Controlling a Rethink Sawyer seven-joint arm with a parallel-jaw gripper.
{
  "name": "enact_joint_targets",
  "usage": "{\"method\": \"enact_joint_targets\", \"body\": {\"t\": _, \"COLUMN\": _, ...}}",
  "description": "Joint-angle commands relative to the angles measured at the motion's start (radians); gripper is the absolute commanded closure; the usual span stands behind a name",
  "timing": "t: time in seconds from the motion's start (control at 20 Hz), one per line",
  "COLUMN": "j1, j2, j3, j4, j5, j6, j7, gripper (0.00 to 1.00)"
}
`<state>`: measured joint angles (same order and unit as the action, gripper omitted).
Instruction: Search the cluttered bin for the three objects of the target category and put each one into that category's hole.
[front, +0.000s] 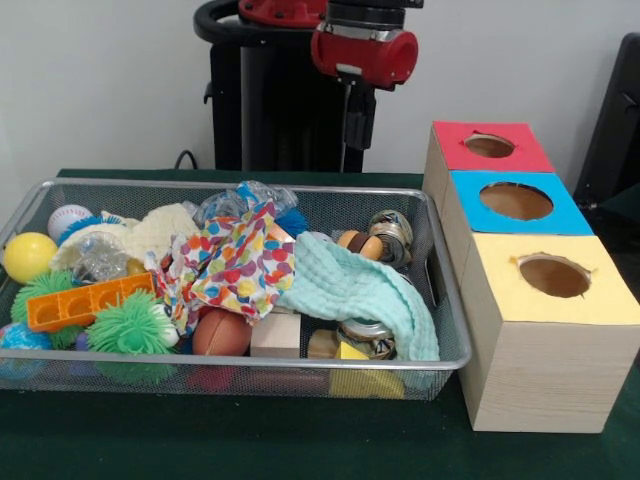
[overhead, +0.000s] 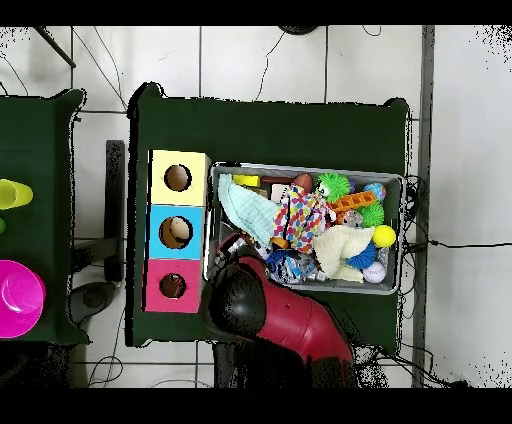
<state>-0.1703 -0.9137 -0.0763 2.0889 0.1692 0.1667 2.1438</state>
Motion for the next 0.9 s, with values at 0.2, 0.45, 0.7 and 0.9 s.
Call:
{"method": "enact_joint_targets", "body": {"t": 0.2, "j1": -0.021, "j2": 0.032, "j3": 0.137, "j4": -0.096, "j5": -0.109, "j6": -0.001, "j7": -0.01, "gripper": 1.0}}
{"method": "enact_joint_targets", "body": {"t": 0.45, "j1": -0.026, "j2": 0.052, "j3": 0.137, "j4": -0.094, "j5": -0.114, "j6": -0.003, "j7": 0.024, "gripper": 0.0}}
{"method": "enact_joint_targets", "body": {"t": 0.7, "j1": -0.024, "j2": 0.057, "j3": 0.101, "j4": -0.109, "j5": -0.134, "j6": -0.005, "j7": 0.027, "gripper": 0.0}}
{"method": "enact_joint_targets", "body": {"t": 0.9, "j1": -0.053, "j2": 0.079, "j3": 0.095, "j4": -0.137, "j5": -0.165, "j6": 0.019, "j7": -0.008, "gripper": 0.0}}
